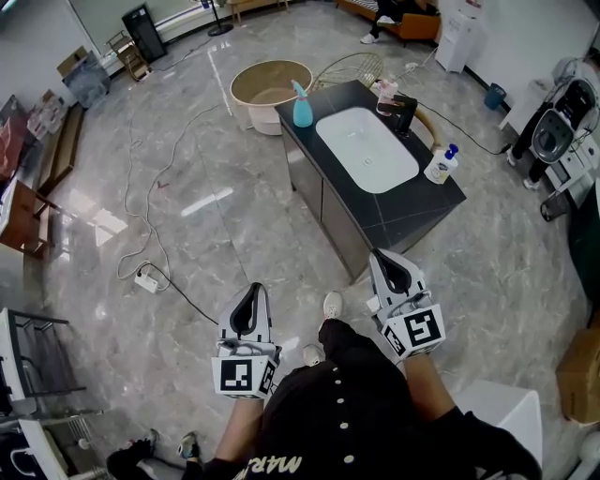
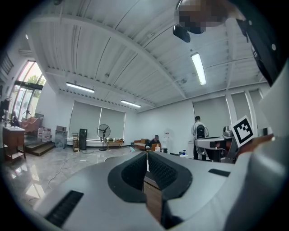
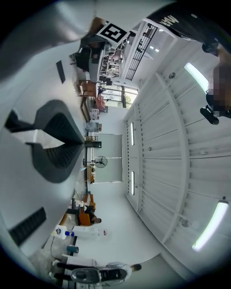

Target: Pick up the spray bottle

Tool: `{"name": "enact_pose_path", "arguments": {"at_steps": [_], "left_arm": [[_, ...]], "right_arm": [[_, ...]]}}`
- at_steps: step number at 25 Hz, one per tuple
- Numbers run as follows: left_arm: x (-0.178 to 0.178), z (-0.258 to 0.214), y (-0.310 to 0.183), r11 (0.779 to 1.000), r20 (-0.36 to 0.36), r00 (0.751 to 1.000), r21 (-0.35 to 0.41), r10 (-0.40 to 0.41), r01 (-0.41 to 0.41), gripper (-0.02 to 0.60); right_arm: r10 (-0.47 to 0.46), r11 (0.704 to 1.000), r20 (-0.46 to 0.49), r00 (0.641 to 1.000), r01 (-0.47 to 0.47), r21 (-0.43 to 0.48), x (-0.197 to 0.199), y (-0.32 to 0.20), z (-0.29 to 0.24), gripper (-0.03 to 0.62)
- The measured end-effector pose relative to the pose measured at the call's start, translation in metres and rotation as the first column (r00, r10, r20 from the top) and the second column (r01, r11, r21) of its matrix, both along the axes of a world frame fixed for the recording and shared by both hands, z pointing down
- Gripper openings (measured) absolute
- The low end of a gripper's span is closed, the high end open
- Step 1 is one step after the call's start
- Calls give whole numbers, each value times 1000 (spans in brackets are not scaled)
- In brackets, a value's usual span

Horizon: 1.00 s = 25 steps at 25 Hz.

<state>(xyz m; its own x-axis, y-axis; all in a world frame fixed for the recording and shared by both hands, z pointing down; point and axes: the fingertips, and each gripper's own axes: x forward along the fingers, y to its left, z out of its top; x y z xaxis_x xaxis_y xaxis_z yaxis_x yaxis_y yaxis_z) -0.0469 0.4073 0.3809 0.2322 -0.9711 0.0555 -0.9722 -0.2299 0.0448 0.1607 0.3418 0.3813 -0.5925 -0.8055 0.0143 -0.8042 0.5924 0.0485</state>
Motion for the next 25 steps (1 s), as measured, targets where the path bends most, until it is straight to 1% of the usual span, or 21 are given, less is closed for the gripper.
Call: {"name": "enact_pose_path", "arguments": {"at_steps": [6, 9, 14, 19, 25], "left_arm": [[-25, 9, -54, 1000, 8, 1000, -9, -18, 18, 20], [-40, 9, -94, 1000, 12, 1000, -9, -29, 29, 20], [-59, -2, -171, 999, 19, 999, 17, -42, 41, 20], [-67, -9, -245, 998, 23, 998, 36, -50, 50, 20], [-71, -6, -299, 997, 15, 997, 31, -71, 70, 20]], "right_arm": [[-18, 1000, 6, 1000, 18, 7, -27, -60, 7, -6], [-24, 1000, 13, 1000, 24, 11, -40, -102, 7, -6], [-47, 998, 9, 999, 46, 31, -62, -180, -2, -6], [-70, 996, 4, 998, 70, 55, -75, -255, -9, -6], [-89, 995, -1, 996, 89, 51, -84, -315, -7, -6]]}}
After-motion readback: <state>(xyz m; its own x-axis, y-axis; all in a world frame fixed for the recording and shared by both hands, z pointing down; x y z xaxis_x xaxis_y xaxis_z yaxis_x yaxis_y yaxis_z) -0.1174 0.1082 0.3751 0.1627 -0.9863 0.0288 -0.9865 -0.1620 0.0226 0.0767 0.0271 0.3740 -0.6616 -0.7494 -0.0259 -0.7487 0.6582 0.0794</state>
